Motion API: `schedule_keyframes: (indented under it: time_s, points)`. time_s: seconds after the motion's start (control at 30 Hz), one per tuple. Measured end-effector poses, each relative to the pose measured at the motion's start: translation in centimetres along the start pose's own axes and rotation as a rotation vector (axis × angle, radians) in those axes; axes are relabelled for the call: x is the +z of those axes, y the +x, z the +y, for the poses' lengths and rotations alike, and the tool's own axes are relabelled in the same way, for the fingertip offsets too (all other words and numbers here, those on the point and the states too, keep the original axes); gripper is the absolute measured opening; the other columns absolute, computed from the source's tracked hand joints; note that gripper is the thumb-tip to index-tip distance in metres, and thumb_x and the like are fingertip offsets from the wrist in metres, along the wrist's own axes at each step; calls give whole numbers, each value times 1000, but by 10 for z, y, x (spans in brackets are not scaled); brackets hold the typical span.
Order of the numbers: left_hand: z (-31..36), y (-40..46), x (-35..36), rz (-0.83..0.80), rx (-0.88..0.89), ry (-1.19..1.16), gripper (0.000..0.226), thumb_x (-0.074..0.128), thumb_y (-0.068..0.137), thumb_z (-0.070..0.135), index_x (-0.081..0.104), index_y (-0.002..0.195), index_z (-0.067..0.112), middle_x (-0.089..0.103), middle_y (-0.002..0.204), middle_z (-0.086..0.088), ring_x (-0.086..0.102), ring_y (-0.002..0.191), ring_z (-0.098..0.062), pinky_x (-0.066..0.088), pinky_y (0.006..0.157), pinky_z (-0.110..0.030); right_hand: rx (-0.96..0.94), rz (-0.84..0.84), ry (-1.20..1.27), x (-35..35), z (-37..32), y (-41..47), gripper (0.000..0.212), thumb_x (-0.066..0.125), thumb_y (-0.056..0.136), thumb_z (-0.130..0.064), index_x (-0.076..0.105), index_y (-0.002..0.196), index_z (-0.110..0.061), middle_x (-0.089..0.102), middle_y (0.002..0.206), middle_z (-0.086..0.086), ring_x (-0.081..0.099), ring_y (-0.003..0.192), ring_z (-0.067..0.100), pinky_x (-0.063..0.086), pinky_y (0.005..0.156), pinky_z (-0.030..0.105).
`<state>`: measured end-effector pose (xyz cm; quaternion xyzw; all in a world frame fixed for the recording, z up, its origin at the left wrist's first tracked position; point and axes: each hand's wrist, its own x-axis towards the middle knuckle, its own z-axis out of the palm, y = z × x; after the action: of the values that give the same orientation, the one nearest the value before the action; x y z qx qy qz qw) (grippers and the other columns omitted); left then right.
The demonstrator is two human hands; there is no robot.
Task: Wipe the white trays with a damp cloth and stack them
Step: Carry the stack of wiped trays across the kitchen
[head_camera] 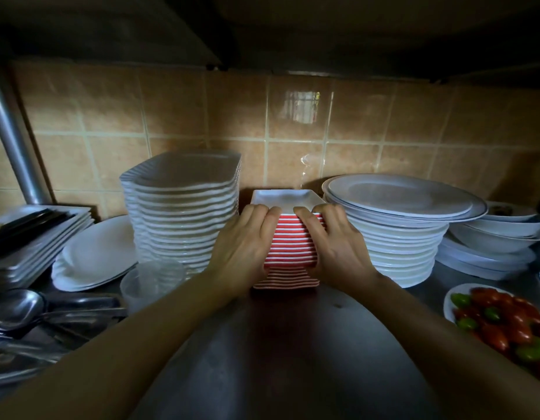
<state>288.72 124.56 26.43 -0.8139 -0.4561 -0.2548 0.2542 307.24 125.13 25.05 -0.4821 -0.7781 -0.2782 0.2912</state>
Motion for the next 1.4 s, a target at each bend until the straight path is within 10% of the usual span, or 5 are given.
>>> schedule_keyframes:
  time_s: [0.77, 1.4]
  points:
    - [-6, 5, 31, -97, 27, -54, 74, 85, 52, 14, 59, 120, 4, 62, 114, -11, 59, 105, -30, 51, 79, -38, 21, -186, 176, 32, 22, -3, 80, 79, 66, -13, 43, 137, -13, 46, 123, 15, 42, 117, 31, 48, 78, 37]
    - [8, -15, 2, -137, -133, -97, 94, 66, 78, 39, 12, 150, 10, 9, 157, -11, 8, 145, -25, 14, 115, -36, 135, -77, 109, -8, -14, -3, 94, 81, 60, -33, 37, 140, -11, 36, 140, 19, 32, 129, 36, 35, 104, 47]
